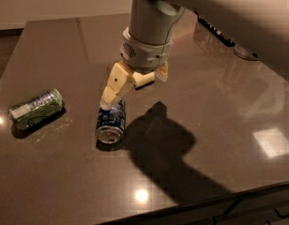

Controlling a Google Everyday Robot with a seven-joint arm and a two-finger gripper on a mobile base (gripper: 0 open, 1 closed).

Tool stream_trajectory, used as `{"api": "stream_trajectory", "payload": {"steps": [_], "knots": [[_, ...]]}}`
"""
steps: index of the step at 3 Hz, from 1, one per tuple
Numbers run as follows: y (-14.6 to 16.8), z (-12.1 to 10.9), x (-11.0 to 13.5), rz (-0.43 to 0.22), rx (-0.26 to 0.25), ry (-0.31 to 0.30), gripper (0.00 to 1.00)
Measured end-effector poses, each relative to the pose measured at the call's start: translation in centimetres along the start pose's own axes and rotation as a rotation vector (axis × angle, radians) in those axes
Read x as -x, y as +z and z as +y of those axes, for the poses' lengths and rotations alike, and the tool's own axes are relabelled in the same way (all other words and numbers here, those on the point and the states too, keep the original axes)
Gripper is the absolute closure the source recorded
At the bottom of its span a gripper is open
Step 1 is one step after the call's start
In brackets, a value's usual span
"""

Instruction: Place pepsi can upright

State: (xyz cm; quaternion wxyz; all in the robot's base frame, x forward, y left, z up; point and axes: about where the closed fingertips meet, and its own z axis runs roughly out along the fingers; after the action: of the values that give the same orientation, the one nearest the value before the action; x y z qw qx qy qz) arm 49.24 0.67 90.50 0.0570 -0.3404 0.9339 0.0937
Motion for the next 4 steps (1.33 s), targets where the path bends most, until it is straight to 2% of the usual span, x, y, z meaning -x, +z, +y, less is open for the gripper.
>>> {"api": "stream_trajectory", "payload": {"steps": [1, 2, 3, 4], "knots": [[1.0, 1.6, 0.9, -0.006, 0.011, 0.111, 0.0], [1.8, 3.1, 1.6, 0.005, -0.007, 0.222, 0.0], [3.4, 3.5, 2.1, 0.039, -0.03, 0.337, 0.0], [4.8, 3.4, 2.0, 0.068, -0.042, 0.424, 0.0]]}}
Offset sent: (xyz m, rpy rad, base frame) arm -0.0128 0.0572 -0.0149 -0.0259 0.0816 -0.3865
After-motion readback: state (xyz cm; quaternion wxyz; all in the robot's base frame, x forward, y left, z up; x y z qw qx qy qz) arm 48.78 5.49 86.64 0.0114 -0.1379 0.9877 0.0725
